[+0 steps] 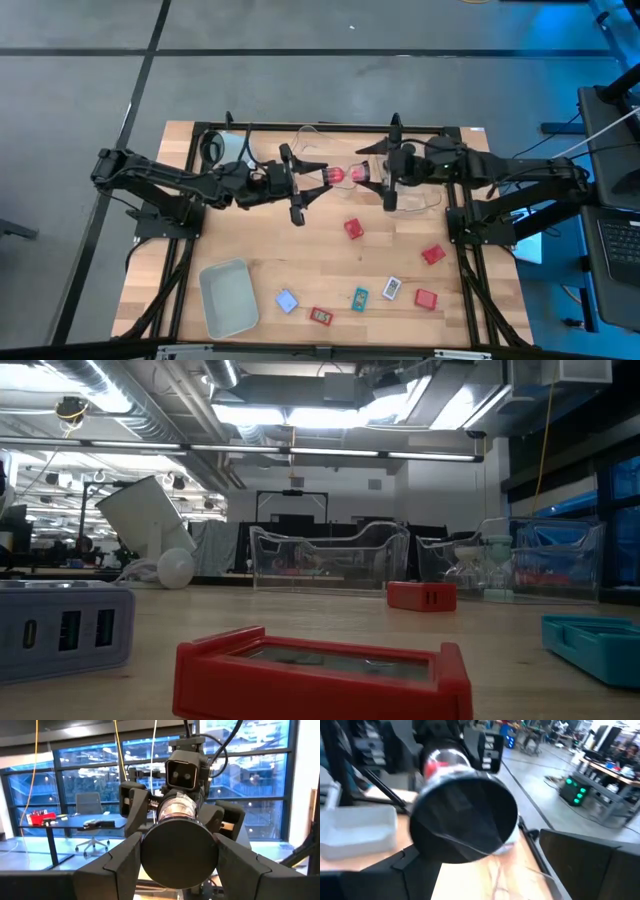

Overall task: Pick & Place Office items
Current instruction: Put the red hourglass into the right transparent bin

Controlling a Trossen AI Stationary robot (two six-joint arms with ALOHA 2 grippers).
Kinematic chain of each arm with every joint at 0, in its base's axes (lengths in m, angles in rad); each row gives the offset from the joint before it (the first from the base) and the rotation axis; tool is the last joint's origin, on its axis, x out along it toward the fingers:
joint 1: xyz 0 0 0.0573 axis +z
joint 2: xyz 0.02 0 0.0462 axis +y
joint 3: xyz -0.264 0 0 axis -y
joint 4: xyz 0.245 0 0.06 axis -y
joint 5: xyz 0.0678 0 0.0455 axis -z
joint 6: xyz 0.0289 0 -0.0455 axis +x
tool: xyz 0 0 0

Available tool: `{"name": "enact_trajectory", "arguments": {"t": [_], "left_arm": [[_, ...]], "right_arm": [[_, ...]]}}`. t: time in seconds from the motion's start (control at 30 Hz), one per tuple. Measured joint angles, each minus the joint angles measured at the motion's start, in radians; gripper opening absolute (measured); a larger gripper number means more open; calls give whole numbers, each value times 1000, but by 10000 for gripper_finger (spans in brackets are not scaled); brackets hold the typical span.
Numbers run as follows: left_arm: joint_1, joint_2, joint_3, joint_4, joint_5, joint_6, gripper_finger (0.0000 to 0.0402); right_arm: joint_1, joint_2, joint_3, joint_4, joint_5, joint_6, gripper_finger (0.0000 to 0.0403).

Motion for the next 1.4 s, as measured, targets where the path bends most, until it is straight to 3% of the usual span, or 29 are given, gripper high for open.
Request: {"name": "enact_trajectory", "arguments": {"t": [0.3, 0.57, 0.7, 1.03, 1.4], "left_arm": [[-1, 0, 0, 20, 26, 14, 210], [-1, 0, 0, 24, 26, 15, 211], [-1, 0, 0, 28, 26, 15, 210], [-1, 0, 0, 40, 26, 15, 210], [-1, 0, 0, 53, 26, 32, 217]], "right_arm": [[0, -5, 0, 87, -107, 43, 327], [0, -5, 0, 94, -111, 62, 326], [0, -5, 0, 114, -119, 70, 305], [0, -5, 0, 124, -159, 70, 210], [0, -5, 0, 126, -182, 96, 215]]}}
